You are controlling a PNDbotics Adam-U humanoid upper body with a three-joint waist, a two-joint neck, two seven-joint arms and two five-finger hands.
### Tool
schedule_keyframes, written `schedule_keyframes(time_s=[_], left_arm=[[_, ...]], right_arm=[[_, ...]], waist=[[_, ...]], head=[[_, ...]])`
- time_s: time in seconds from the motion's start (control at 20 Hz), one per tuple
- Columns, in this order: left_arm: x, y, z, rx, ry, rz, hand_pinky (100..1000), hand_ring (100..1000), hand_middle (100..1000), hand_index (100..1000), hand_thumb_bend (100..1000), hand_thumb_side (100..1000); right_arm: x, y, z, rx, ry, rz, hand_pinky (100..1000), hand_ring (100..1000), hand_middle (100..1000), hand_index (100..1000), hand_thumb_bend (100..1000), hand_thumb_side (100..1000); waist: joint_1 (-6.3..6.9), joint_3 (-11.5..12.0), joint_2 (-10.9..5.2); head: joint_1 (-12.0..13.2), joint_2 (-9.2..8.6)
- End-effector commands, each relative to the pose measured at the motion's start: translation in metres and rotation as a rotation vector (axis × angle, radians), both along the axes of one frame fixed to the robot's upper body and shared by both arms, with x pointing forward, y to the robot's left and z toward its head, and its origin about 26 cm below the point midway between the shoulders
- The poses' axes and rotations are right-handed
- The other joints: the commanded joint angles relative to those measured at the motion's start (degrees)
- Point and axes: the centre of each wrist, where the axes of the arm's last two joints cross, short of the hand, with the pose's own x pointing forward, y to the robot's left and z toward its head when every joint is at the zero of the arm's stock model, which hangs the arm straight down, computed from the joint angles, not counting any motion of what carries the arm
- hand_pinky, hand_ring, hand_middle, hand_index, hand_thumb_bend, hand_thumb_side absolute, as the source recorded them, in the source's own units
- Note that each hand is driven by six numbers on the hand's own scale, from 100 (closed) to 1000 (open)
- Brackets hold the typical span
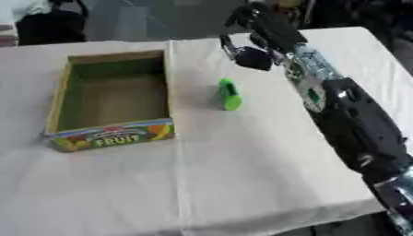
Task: Pick up objects on the table and place them in the box.
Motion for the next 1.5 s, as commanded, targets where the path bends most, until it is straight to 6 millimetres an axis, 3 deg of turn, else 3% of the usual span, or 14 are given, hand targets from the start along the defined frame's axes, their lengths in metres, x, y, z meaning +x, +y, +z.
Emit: schedule_keyframes(time_s=[0.05, 0.3, 0.4, 0.45, 0.5, 0.55, 0.75, 1.0, 1.05, 1.1, 1.35, 1.5], left_arm=[[-0.002, 0.003, 0.007, 0.015, -0.028, 0.008, 672, 674, 860, 882, 331, 586], [-0.002, 0.003, 0.006, 0.016, -0.027, 0.007, 672, 674, 860, 882, 331, 586], [-0.002, 0.003, 0.006, 0.017, -0.027, 0.006, 672, 673, 860, 882, 332, 585], [-0.002, 0.003, 0.006, 0.017, -0.027, 0.006, 672, 673, 860, 882, 331, 586], [-0.002, 0.003, 0.006, 0.017, -0.027, 0.005, 672, 673, 860, 882, 331, 586], [-0.002, 0.003, 0.006, 0.017, -0.027, 0.005, 672, 674, 860, 882, 332, 585], [-0.002, 0.002, 0.007, 0.016, -0.029, 0.004, 673, 674, 860, 882, 333, 584], [-0.002, 0.002, 0.007, 0.017, -0.029, 0.002, 673, 674, 860, 883, 333, 584], [-0.002, 0.002, 0.007, 0.017, -0.029, 0.002, 673, 674, 860, 883, 333, 584], [-0.002, 0.002, 0.007, 0.017, -0.028, 0.002, 673, 673, 860, 883, 332, 585], [-0.003, 0.003, 0.004, 0.023, -0.018, 0.003, 672, 673, 860, 884, 331, 587], [-0.004, 0.005, -0.001, 0.039, 0.005, 0.009, 673, 673, 860, 884, 331, 586]], right_arm=[[0.002, -0.004, 0.008, -0.020, -0.058, -0.028, 1000, 786, 826, 826, 124, 1000], [0.006, -0.005, -0.004, -0.032, -0.036, -0.053, 1000, 795, 839, 833, 138, 1000], [0.009, -0.005, -0.009, -0.041, -0.017, -0.062, 1000, 807, 856, 855, 195, 1000], [0.010, -0.005, -0.011, -0.044, -0.007, -0.066, 1000, 814, 862, 873, 271, 1000], [0.011, -0.005, -0.013, -0.047, 0.006, -0.071, 1000, 813, 862, 871, 262, 1000], [0.013, -0.005, -0.014, -0.048, 0.016, -0.074, 1000, 817, 873, 906, 340, 1000], [0.017, -0.007, -0.020, -0.042, 0.059, -0.086, 1000, 815, 885, 934, 419, 1000], [0.020, -0.011, -0.031, -0.043, 0.122, -0.102, 1000, 817, 897, 960, 446, 1000], [0.020, -0.011, -0.032, -0.042, 0.131, -0.104, 1000, 816, 896, 961, 498, 969], [0.021, -0.011, -0.035, -0.040, 0.148, -0.107, 1000, 817, 899, 962, 447, 1000], [0.022, -0.009, -0.054, -0.042, 0.246, -0.121, 1000, 831, 901, 960, 397, 1000], [0.022, 0.001, -0.069, -0.041, 0.320, -0.111, 1000, 843, 887, 941, 357, 1000]], waist=[[0.16, -0.05, -0.85], [0.21, -0.03, -0.77], [0.21, -0.03, -0.78], [0.22, -0.02, -0.79], [0.22, -0.01, -0.81], [0.22, -0.01, -0.82], [0.20, 0.06, -0.86], [0.16, 0.15, -0.90], [0.16, 0.15, -0.91], [0.16, 0.14, -0.93], [0.00, 0.02, -1.44], [-0.73, -0.39, -2.75]], head=[[-0.89, -0.28], [-1.14, -0.41], [-1.21, -0.35], [-1.24, -0.32], [-1.26, -0.28], [-1.28, -0.27], [-1.32, -0.40], [-1.12, -0.20], [-1.08, -0.16], [-1.02, -0.12], [-0.78, -0.02], [-0.12, -0.01]])
